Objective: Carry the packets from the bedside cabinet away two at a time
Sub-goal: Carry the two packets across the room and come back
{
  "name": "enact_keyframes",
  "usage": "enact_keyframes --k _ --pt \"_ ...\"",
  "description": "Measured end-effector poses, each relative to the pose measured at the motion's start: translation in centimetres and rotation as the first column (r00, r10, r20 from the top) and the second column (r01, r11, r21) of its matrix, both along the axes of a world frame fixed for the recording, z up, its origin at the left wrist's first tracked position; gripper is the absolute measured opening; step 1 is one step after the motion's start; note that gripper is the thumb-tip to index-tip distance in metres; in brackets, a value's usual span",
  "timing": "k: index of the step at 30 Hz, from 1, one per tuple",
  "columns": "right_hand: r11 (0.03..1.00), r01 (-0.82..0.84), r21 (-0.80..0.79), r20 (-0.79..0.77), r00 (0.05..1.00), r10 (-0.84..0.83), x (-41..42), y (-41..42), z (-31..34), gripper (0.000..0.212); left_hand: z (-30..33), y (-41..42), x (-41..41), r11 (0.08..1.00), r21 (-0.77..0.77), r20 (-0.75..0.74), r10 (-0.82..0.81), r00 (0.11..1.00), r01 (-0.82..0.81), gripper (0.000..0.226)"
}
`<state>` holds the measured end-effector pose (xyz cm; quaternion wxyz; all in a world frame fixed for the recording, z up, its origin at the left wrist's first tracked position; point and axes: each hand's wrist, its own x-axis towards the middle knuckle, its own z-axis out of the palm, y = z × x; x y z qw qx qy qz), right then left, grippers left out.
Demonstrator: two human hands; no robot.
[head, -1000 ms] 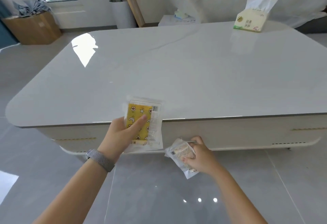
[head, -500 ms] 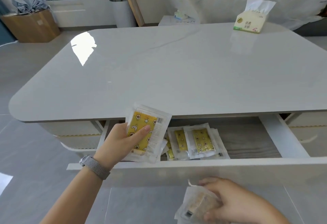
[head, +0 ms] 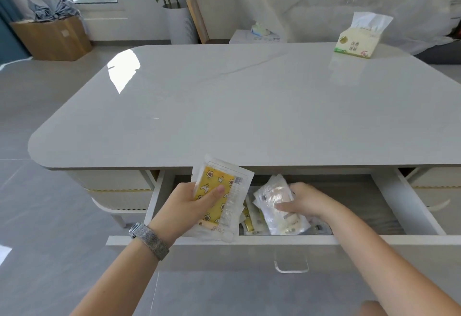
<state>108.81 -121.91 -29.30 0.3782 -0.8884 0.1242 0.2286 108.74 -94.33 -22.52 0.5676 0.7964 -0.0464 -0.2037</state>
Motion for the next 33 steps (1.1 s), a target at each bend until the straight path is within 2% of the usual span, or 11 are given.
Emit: enact_keyframes --k 10,12,13,15,16,18,20,22,25,28,33 --pt "0.804 0.132 -0.579 0.125 0.989 -0.072 -0.7 1.4 0.5 0.050 -0.7 0.9 0.6 0.982 -0.101 -0.202 0.139 0.969 -0.162 0.015" --pt "0.906 0.196 -0.375 0.316 0.946 -0.074 -1.1 2.8 2.2 0.054 -0.5 0.9 0.6 0.976 -0.145 -0.218 0.131 0.967 -0.165 0.016" --pt "0.976 0.194 -0.095 0.306 0.939 -0.157 -1.2 3.8 3.3 0.058 -0.4 0.8 0.5 0.974 -0.170 -0.211 0.115 0.971 -0.152 0.017" --pt "0.839 0.149 0.523 0.015 0.983 -0.185 -1.6 6.3 5.3 0.066 -0.6 0.4 0.3 0.980 -0.188 -0.115 0.041 0.992 -0.063 0.023" --pt "0.722 0.131 0.680 -0.082 0.991 -0.103 -1.8 7.5 5.9 0.065 -0.7 0.2 0.1 0.985 -0.175 -0.050 -0.008 0.999 -0.001 0.027" --pt "0.685 0.074 0.725 -0.103 0.995 0.001 -1.6 8.8 5.9 0.055 -1.2 -0.2 -0.2 0.986 -0.159 0.048 -0.053 0.997 0.060 0.034" --pt "0.771 0.107 0.628 -0.087 0.994 -0.066 -0.6 8.8 4.6 0.045 -1.8 -0.4 -0.1 0.992 -0.119 0.059 -0.039 0.998 0.046 0.050" --pt "0.864 0.178 0.471 -0.094 0.984 -0.152 0.6 8.0 2.9 0.035 -2.0 -0.2 0.2 0.984 0.173 0.146 -0.072 0.987 0.046 0.072" --pt "0.995 0.101 0.023 -0.120 0.988 -0.098 1.7 7.1 0.8 0.045 -2.3 1.2 0.9 0.813 0.581 0.346 -0.205 0.916 -0.037 0.041" --pt "0.932 -0.110 -0.346 -0.163 0.985 0.056 1.8 8.0 0.6 0.033 -2.0 1.9 1.1 0.740 0.672 0.283 -0.311 0.907 0.044 0.025" --pt "0.839 -0.222 -0.496 -0.188 0.971 0.146 1.8 8.6 1.0 0.010 -1.3 1.8 0.8 0.607 0.789 0.226 -0.437 0.871 0.100 0.029"
